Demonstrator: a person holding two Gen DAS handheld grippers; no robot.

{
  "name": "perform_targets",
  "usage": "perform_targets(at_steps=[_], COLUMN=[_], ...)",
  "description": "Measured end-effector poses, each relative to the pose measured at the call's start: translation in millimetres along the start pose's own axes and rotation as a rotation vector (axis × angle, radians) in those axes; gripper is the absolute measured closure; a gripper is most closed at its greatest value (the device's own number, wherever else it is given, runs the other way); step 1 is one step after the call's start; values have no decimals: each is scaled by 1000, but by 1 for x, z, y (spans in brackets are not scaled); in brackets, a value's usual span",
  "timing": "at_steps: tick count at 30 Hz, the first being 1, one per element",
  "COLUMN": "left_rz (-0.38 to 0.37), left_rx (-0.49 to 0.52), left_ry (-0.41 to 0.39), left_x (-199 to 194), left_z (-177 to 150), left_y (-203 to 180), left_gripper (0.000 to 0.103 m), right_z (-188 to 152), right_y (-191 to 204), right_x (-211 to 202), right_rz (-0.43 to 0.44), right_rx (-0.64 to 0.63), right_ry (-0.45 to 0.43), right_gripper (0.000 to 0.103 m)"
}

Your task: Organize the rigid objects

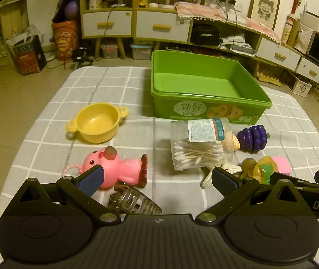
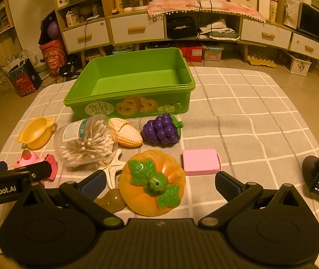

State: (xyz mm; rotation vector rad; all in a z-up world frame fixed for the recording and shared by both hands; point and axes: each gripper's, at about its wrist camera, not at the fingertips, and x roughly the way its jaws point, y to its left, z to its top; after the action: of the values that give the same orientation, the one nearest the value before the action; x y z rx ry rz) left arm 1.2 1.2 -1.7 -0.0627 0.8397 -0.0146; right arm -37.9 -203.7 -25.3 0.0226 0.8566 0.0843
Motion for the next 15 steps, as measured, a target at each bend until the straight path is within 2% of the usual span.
perform_targets(at_steps=[15], left_rz=[-4], left_rx=[-2], left_ry=[-3], left_x=[-2], left_z=[1], left_y=[-2], left_gripper=[2], right_z=[-1], right_y=[1], right_x=[1], right_rz=[0], right_rx=[-3], right_ry=[2], right_gripper=[17])
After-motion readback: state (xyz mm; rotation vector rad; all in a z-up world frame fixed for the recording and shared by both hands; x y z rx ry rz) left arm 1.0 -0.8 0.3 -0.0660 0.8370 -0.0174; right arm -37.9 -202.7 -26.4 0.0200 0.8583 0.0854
